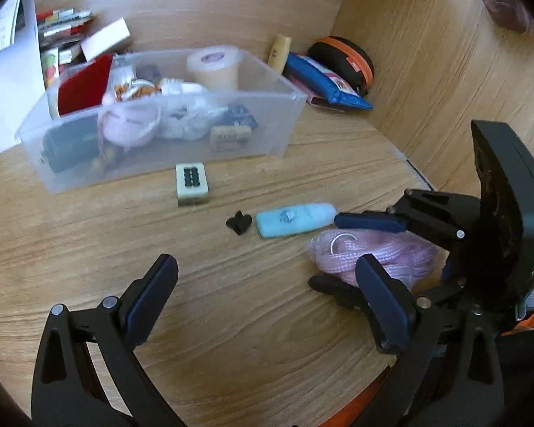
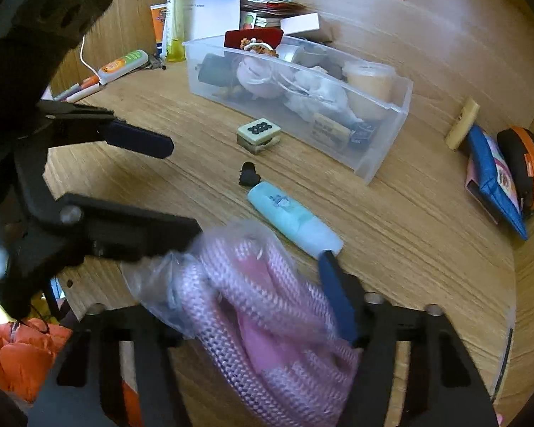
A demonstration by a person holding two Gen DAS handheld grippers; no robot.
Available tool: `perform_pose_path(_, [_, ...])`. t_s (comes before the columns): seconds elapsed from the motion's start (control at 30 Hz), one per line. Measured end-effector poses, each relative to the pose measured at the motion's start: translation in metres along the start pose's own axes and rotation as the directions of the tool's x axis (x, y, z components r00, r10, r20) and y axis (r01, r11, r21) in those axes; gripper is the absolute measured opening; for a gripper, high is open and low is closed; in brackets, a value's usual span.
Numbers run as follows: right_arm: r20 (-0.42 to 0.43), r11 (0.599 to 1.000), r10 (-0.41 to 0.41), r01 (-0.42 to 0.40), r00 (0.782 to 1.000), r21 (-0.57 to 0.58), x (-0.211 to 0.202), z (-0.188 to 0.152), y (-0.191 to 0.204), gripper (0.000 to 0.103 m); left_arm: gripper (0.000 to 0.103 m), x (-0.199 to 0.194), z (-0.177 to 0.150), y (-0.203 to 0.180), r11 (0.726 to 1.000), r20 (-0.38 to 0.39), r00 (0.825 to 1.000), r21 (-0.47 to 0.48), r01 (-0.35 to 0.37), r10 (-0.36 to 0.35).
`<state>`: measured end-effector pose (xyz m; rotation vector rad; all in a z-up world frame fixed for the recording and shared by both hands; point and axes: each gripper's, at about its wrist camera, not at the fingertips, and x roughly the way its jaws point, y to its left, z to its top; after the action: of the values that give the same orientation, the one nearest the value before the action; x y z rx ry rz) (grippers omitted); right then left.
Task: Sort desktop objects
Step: 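Grasp the bagged pink rope with the right gripper and lift it, then grasp the white black-dotted block with the left gripper while the right lifts the rope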
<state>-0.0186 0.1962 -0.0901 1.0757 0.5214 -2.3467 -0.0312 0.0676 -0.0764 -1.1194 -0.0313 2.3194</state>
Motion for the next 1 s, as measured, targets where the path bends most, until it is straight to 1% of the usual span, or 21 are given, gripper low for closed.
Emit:
perform_pose_path(0.1, [0.015,1.0,-0.006,0.006,1.0,0.006,-0.004,-0.001,-0.003,0.041,0.101,-0.01,0.002,0.006,1.0,0.029,1.0,-0.02,-0.005,0.006])
perform_pose_path(0.17, [0.039,1.0,-0.008,0.007,0.999,0.019,-0.011,0.0,-0.006,0.036,0.101,-0.017,0.002,0.013,0.999,0.05,0.998,-0.029,-0.035,0.036])
perform_pose_path(0.27, [0.072,0.999,-0.005,0.001,0.997,0.052,-0.022,0.003,-0.014,0.032,0.101,-0.019,0.005,0.026,0.996,0.054,0.995,-0.051,-0.079,0.082])
perform_pose_path(0.33, [0.087,0.997,-0.008,0.002,0.996,0.071,-0.027,0.006,-0.02,0.03,0.101,-0.016,0.008,0.033,0.991,0.049,0.992,-0.067,-0.115,0.118])
perform_pose_path(0.5, [0.14,0.993,-0.035,0.019,0.989,0.113,-0.04,0.017,-0.038,0.029,0.101,0.0,0.019,0.041,0.98,0.052,0.983,-0.099,-0.17,0.176])
perform_pose_path(0.53, [0.15,0.992,-0.039,0.021,0.988,0.121,-0.042,0.019,-0.042,0.029,0.099,0.003,0.022,0.041,0.979,0.055,0.982,-0.098,-0.177,0.183])
perform_pose_path(0.6, [0.161,0.99,-0.043,0.021,0.986,0.137,-0.044,0.024,-0.05,0.029,0.083,0.013,0.029,0.039,0.978,0.045,0.98,-0.092,-0.187,0.192])
perform_pose_path(0.63, [0.167,0.989,-0.048,0.024,0.985,0.145,-0.045,0.026,-0.053,0.029,0.071,0.02,0.033,0.039,0.98,0.027,0.983,-0.086,-0.181,0.184])
perform_pose_path(0.67, [0.176,0.988,-0.054,0.027,0.983,0.154,-0.046,0.029,-0.057,0.029,0.066,0.026,0.036,0.038,0.98,0.014,0.984,-0.085,-0.178,0.18])
perform_pose_path(0.77, [0.196,0.982,-0.064,0.027,0.978,0.185,-0.047,0.035,-0.069,0.029,0.061,0.041,0.042,0.037,0.975,-0.006,0.978,-0.081,-0.207,0.207])
perform_pose_path(0.8, [0.203,0.98,-0.066,0.025,0.977,0.196,-0.047,0.036,-0.073,0.029,0.059,0.044,0.043,0.038,0.975,-0.011,0.978,-0.085,-0.206,0.206])
perform_pose_path(0.87, [0.215,0.976,-0.056,0.008,0.975,0.216,-0.047,0.041,-0.081,0.029,0.049,0.052,0.046,0.039,0.974,-0.031,0.979,-0.093,-0.206,0.204])
perform_pose_path(0.93, [0.227,0.973,-0.052,-0.001,0.973,0.229,-0.047,0.045,-0.085,0.029,0.044,0.058,0.047,0.04,0.973,-0.047,0.977,-0.094,-0.213,0.209])
perform_pose_path(1.0, [0.238,0.971,-0.046,-0.013,0.97,0.238,-0.045,0.05,-0.089,0.029,0.043,0.06,0.048,0.039,0.969,-0.043,0.972,-0.083,-0.233,0.23])
